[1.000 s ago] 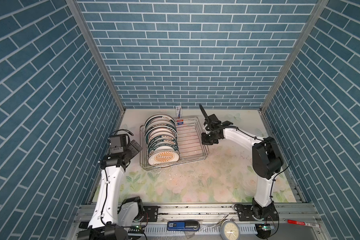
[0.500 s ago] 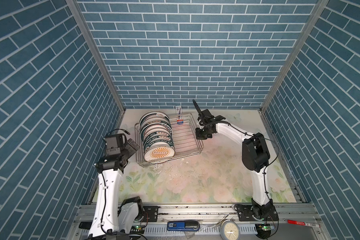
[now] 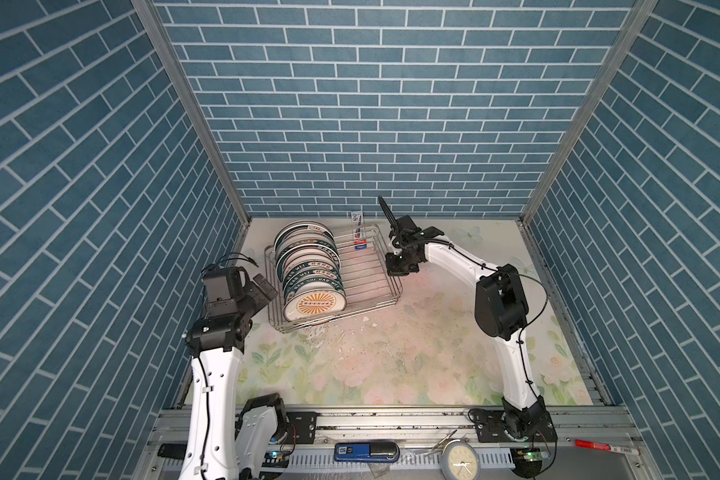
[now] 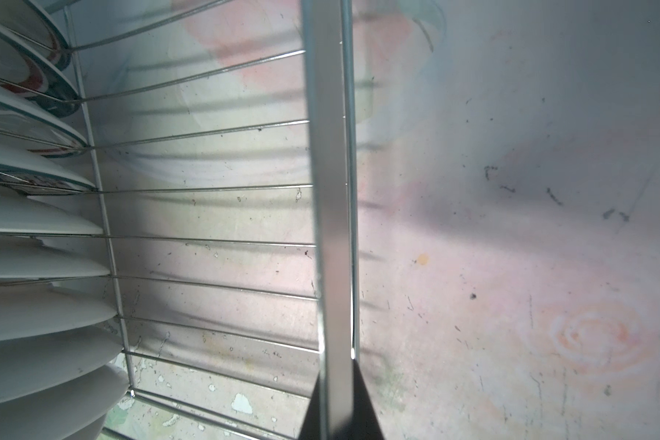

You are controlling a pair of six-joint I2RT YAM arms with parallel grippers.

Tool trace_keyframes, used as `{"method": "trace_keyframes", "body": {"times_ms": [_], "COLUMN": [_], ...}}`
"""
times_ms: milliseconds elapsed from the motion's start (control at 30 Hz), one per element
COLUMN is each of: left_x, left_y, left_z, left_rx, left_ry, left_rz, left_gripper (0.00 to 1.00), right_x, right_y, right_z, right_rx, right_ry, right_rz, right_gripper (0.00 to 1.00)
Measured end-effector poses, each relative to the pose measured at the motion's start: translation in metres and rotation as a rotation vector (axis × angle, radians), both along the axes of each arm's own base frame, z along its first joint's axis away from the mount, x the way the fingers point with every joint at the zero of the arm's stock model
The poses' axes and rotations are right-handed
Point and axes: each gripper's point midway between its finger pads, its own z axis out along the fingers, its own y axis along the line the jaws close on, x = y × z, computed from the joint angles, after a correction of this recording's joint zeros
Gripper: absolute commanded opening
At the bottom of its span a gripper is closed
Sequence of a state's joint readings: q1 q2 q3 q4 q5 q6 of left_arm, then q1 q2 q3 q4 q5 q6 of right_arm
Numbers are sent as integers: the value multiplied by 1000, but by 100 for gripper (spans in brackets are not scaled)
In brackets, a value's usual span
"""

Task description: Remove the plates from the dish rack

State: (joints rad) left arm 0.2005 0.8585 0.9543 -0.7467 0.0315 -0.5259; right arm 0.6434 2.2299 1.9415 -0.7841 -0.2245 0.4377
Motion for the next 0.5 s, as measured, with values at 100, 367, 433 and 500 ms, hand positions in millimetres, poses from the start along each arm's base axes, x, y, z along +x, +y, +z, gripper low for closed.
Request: {"method": "trace_keyframes", "body": {"times_ms": [100, 367, 433, 500], "left_x": [5, 7, 7, 6], "left_y": [-4, -14, -18, -21], "left_z": [-1, -2, 0, 2], "left_rx": [-6, -30, -34, -37], "left_ry": [11, 14, 4, -5], "left_rz": [-33, -99, -116, -137], "left_gripper": [99, 99, 99, 99], "right_x": [0, 1, 1, 1], "right_y": [1, 8, 11, 11], "right_z": [0, 0, 0, 0], "right_rx": [-4, -2, -2, -12], "right_ry": [-1, -3, -5, -6], "right_rz": [3, 11, 16, 19], "right_gripper": [0, 0, 0, 0]}}
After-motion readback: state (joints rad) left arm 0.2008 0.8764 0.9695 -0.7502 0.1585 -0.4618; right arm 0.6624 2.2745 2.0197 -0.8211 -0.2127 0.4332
